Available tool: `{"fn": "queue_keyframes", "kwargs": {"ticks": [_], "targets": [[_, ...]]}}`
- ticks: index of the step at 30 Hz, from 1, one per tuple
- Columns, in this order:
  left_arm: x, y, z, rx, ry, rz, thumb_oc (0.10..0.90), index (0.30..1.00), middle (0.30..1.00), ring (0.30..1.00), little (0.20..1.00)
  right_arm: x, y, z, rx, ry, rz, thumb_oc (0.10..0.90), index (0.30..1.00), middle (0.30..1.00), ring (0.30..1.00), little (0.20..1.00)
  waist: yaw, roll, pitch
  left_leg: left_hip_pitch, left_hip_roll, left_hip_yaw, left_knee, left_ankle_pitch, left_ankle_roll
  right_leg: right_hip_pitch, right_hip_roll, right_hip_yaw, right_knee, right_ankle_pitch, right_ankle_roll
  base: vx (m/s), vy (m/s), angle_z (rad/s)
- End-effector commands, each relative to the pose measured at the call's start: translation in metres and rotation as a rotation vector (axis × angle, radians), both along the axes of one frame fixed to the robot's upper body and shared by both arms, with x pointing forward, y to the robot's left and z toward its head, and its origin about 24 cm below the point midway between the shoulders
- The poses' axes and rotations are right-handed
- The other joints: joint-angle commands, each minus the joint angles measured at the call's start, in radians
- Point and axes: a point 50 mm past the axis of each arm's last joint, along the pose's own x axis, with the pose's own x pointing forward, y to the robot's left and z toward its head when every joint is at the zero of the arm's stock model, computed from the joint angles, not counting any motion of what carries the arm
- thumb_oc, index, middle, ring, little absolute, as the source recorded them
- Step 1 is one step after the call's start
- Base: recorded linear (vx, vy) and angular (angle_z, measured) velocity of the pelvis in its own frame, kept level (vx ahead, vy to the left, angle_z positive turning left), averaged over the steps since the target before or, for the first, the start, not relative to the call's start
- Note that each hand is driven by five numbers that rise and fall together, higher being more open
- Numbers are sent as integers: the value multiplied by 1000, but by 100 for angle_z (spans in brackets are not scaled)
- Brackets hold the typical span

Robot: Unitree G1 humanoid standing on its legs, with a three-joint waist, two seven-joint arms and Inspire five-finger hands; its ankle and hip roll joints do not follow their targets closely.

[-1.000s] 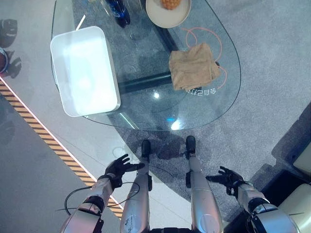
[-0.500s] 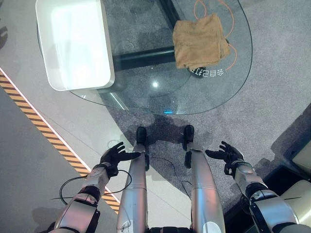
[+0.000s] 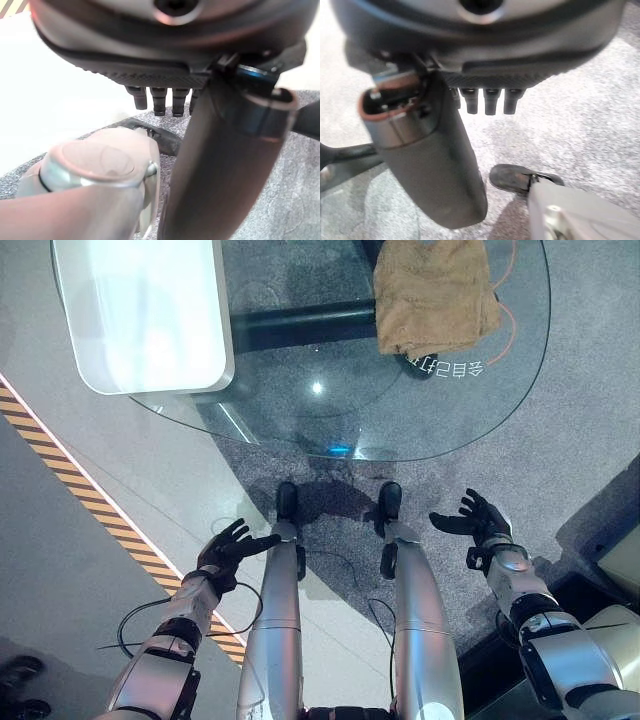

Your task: Wipe the table with a cloth and put it in the basket.

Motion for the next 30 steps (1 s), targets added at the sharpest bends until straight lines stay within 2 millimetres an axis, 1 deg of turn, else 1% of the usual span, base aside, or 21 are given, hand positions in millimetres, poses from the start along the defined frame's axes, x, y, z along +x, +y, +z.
{"fn": "queue_keyframes", "kwargs": {"ticks": [1, 3, 4, 5, 7, 8, 12, 13, 15, 17, 18, 20, 21, 22, 23, 25, 26, 28, 29, 30], "targets": [[-24, 22, -13, 2, 32, 71, 800, 900, 900, 900, 900, -18, -54, 24, -67, -124, -173, 800, 900, 900, 900, 900, 7, 5, -21, -12, -45, 86, 13, -11, 89, 29, 26, -74, 39, -26, -43, 0, 0, 0], [-26, 24, -14, 4, 29, 76, 800, 900, 900, 900, 900, -14, -60, 41, -87, -191, -204, 800, 900, 900, 900, 900, 9, 2, -21, -10, -43, 84, 9, -9, 88, 36, 26, -77, 31, -20, -40, 1, -15, 1], [-27, 26, -14, 9, 26, 80, 800, 900, 900, 900, 900, -10, -64, 55, -103, -248, -231, 800, 900, 900, 900, 900, 10, -2, -21, -8, -41, 83, 2, -6, 88, 41, 25, -79, 22, -14, -37, -3, -31, 2], [-28, 28, -13, 11, 25, 82, 800, 900, 900, 900, 900, -8, -66, 65, -126, -279, -248, 800, 900, 900, 900, 900, 9, -5, -21, -4, -41, 82, -3, -4, 87, 45, 26, -80, 15, -10, -35, -7, -32, 2], [-29, 31, -13, 13, 20, 90, 800, 900, 900, 900, 900, -1, -72, 93, -168, -353, -293, 800, 900, 900, 900, 900, 10, -8, -21, 3, -36, 86, -21, 1, 87, 54, 27, -83, -5, 0, -31, 0, 0, 0], [-29, 31, -13, 17, 17, 89, 800, 900, 900, 900, 900, 4, -75, 110, -192, -385, -330, 800, 900, 900, 900, 900, 12, -9, -21, 8, -34, 87, -34, 6, 85, 59, 29, -87, -17, 4, -29, -21, -17, -3], [-29, 32, -11, 12, 8, 90, 800, 900, 900, 900, 900, 11, -85, 157, -230, -494, -444, 800, 900, 900, 900, 900, 20, -9, -21, 16, -31, 87, -58, 14, 82, 70, 32, -95, -39, 11, -27, -23, -2, -4], [-28, 32, -11, 13, 7, 87, 800, 900, 900, 900, 900, 11, -87, 164, -236, -514, -467, 800, 900, 900, 900, 900, 22, -9, -21, 17, -31, 87, -62, 14, 82, 72, 32, -97, -43, 12, -27, -26, -3, -3], [-26, 29, -11, 7, 1, 87, 800, 900, 900, 900, 900, 13, -88, 188, -270, -566, -524, 800, 900, 900, 900, 900, 26, -6, -21, 26, -30, 88, -82, 19, 80, 81, 35, -100, -63, 14, -26, 0, 0, 0], [-25, 28, -10, 4, -3, 84, 800, 900, 900, 900, 900, 15, -88, 199, -292, -586, -546, 800, 900, 900, 900, 900, 27, -3, -21, 28, -30, 88, -89, 20, 79, 83, 34, -102, -68, 14, -24, 0, 0, 0], [-24, 28, -9, 0, -5, 83, 800, 900, 900, 900, 900, 15, -88, 209, -321, -604, -560, 800, 900, 900, 900, 900, 28, -1, -21, 30, -29, 88, -94, 21, 79, 83, 34, -102, -72, 15, -24, 0, 0, 0], [-22, 28, -7, -1, -9, 80, 800, 900, 900, 900, 900, 16, -86, 224, -335, -643, -570, 800, 900, 900, 900, 900, 30, 2, -21, 29, -30, 88, -100, 24, 78, 83, 34, -103, -78, 17, -23, -7, 15, 1], [-22, 28, -7, 0, -10, 78, 800, 900, 900, 900, 900, 17, -85, 228, -343, -655, -570, 800, 900, 900, 900, 900, 30, 3, -21, 28, -30, 87, -101, 24, 78, 82, 33, -103, -80, 17, -23, 0, 0, 0], [-21, 28, -6, -3, -14, 76, 800, 900, 900, 900, 900, 17, -83, 238, -369, -687, -569, 800, 900, 900, 900, 900, 32, 5, -21, 28, -30, 87, -106, 27, 76, 83, 33, -105, -84, 17, -21, 0, 0, 0], [-19, 27, -5, -5, -19, 75, 800, 900, 900, 900, 900, 19, -75, 257, -400, -741, -548, 800, 900, 900, 900, 900, 35, 6, -21, 30, -32, 86, -118, 31, 75, 85, 33, -107, -96, 19, -21, 0, 0, 0], [-19, 26, -4, -8, -23, 69, 800, 900, 900, 900, 900, 22, -64, 277, -452, -797, -515, 800, 900, 900, 900, 900, 39, 10, -21, 31, -33, 86, -130, 37, 73, 86, 32, -110, -107, 21, -20, 0, 0, 0], [-18, 26, -3, -9, -24, 68, 800, 900, 900, 900, 900, 22, -61, 281, -463, -809, -506, 800, 900, 900, 900, 900, 39, 11, -21, 31, -34, 86, -132, 39, 72, 87, 32, -111, -110, 21, -20, 0, 0, 0], [-18, 25, -2, -12, -28, 68, 800, 900, 900, 900, 900, 23, -49, 300, -500, -861, -473, 800, 900, 900, 900, 900, 42, 12, -21, 31, -33, 86, -142, 44, 69, 88, 30, -115, -118, 22, -19, 0, 0, 0], [-18, 25, -2, -12, -28, 66, 800, 900, 900, 900, 900, 26, -30, 322, -570, -908, -419, 800, 900, 900, 900, 900, 47, 13, -21, 34, -32, 85, -151, 48, 66, 90, 29, -118, -123, 20, -19, 0, 0, 0], [-18, 25, -2, -13, -28, 66, 800, 900, 900, 900, 900, 26, -29, 324, -577, -911, -414, 800, 900, 900, 900, 900, 46, 14, -21, 34, -32, 85, -152, 48, 66, 90, 29, -118, -123, 20, -19, 0, 0, 0]]}}
